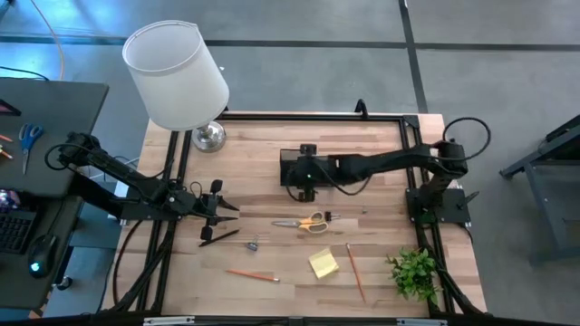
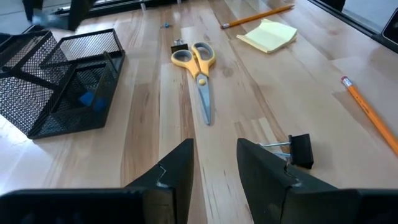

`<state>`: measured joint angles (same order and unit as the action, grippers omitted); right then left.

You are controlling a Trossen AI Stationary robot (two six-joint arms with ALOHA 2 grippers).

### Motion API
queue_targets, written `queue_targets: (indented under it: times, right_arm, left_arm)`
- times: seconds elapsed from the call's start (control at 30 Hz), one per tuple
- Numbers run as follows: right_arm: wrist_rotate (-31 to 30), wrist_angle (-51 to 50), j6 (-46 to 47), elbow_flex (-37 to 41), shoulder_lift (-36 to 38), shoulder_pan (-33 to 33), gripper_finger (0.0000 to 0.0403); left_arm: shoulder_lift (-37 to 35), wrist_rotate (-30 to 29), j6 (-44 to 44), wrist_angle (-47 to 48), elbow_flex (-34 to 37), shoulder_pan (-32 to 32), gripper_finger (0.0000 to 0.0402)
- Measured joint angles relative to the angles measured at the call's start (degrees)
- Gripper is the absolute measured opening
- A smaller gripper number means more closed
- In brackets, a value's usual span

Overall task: Pick and place office supplies into organizer
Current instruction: Put the bottom right black binder clip into the black desk organizer, then put the black pen into the black desk organizer

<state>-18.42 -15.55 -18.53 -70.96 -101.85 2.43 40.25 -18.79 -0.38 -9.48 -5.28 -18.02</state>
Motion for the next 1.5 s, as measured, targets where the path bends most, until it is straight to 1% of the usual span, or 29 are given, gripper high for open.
queue_targets:
  times: [0.1,0.17,0.4,0.57,0.77,0.87,0.97,1.1,1.2,1.3,1.4,1.5]
  right_arm:
    - [2.54,0.04,0.28,0.02,-1.67,1.41,0.0151]
    - [3.05,0.2,0.36,0.02,-2.34,1.67,0.0151]
    - [2.41,0.87,0.51,0.02,-2.92,1.63,0.0151]
    - [2.77,0.85,3.37,0.02,-2.92,1.63,0.0152]
    - [3.65,0.85,4.6,0.02,-2.9,1.63,0.0154]
    - [3.33,0.85,4.93,0.02,-2.9,1.63,0.0167]
    - [2.05,0.85,6.19,0.02,-2.9,1.63,0.0189]
    - [1.93,0.9,6.79,0.02,-2.9,1.63,0.0216]
    - [2.44,1.25,10.6,-0.07,-2.9,1.54,0.0225]
    - [4.72,1.35,15.45,-0.75,-2.87,1.54,0.0225]
    - [6.31,1.09,20.49,-1.74,-2.86,1.12,0.022]
    - [9.32,-0.7,26.27,-2.29,-2.72,-0.7,0.0212]
  left_arm:
    - [0.02,-0.02,0.02,0.32,0.0,0.0,0.0111]
    - [0.02,0.0,0.02,0.38,0.0,0.0,0.0111]
    - [0.02,0.0,0.09,0.53,0.0,0.0,0.0111]
    - [0.02,0.0,0.08,0.49,0.0,0.0,0.0111]
    - [0.02,0.0,0.07,0.44,0.0,0.0,0.0111]
    - [0.02,0.0,0.07,0.47,0.0,0.0,0.0111]
    - [0.02,0.0,0.07,0.47,0.0,0.0,0.0111]
    - [0.02,0.0,0.07,0.51,0.0,0.0,0.0111]
    - [0.02,0.0,0.07,0.54,0.0,0.0,0.0111]
    - [0.02,0.02,0.04,0.6,0.0,0.0,0.0111]
    - [0.02,0.07,-0.08,0.66,0.0,0.0,0.0111]
    - [0.02,0.17,-1.09,0.97,0.0,0.0,0.0111]
